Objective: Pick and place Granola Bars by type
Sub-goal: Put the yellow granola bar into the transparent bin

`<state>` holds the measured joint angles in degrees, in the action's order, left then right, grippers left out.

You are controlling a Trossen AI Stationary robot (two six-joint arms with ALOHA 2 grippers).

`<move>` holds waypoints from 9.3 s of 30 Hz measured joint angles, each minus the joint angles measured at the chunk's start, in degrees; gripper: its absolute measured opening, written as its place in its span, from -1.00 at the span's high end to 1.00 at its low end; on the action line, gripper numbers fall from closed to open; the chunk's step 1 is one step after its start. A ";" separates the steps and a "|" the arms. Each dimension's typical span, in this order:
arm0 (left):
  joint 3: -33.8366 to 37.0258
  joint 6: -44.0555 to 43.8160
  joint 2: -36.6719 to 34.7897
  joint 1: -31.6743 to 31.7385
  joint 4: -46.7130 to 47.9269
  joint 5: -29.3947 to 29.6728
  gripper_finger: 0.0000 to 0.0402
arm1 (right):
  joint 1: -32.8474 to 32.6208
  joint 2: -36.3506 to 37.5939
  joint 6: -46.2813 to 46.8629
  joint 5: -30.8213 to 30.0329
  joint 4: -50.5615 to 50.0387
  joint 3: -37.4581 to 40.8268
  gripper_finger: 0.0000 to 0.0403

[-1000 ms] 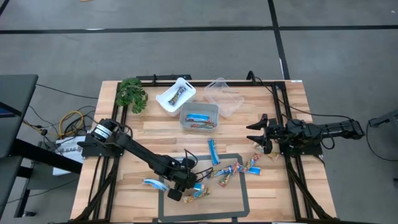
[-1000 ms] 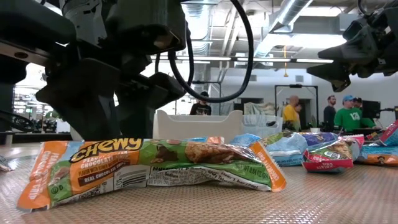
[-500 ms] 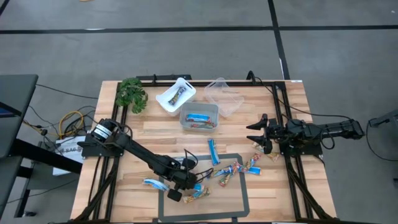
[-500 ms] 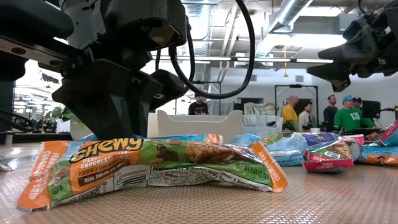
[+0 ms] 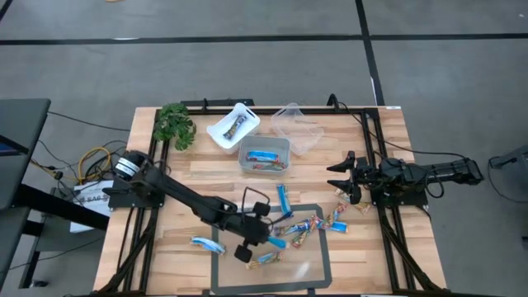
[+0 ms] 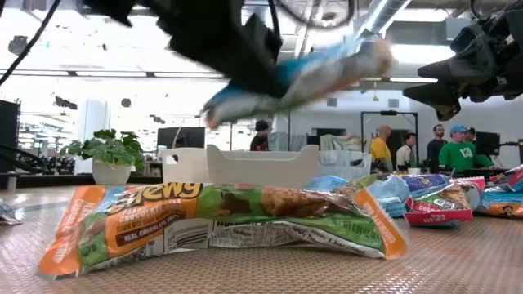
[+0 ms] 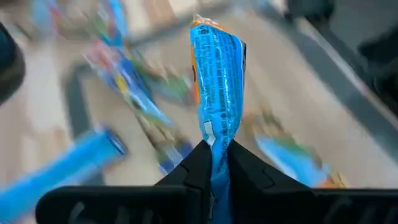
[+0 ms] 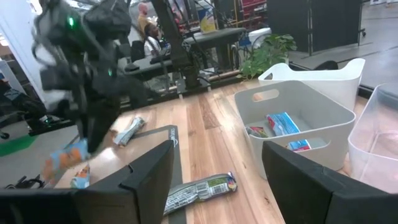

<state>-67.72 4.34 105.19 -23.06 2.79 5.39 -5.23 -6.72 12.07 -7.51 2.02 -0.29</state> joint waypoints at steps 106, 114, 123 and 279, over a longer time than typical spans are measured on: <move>-50.18 48.36 25.24 48.18 29.86 -5.04 0.76 | -0.01 0.00 0.00 0.00 0.02 0.00 -0.19; -50.18 47.04 25.24 48.18 29.86 -3.74 0.46 | -0.02 0.00 -0.01 0.00 0.02 0.02 -0.19; -50.16 46.80 25.24 48.16 29.82 -3.54 0.41 | 0.00 0.00 0.00 0.00 0.02 0.00 -0.19; 16.52 -24.48 -9.98 -14.81 25.99 -5.81 0.81 | 0.00 0.00 -0.01 0.00 -0.02 0.00 -0.19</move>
<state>-51.20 -20.14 95.21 -37.87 28.77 -0.42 -5.23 -6.72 12.07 -7.51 2.00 -0.29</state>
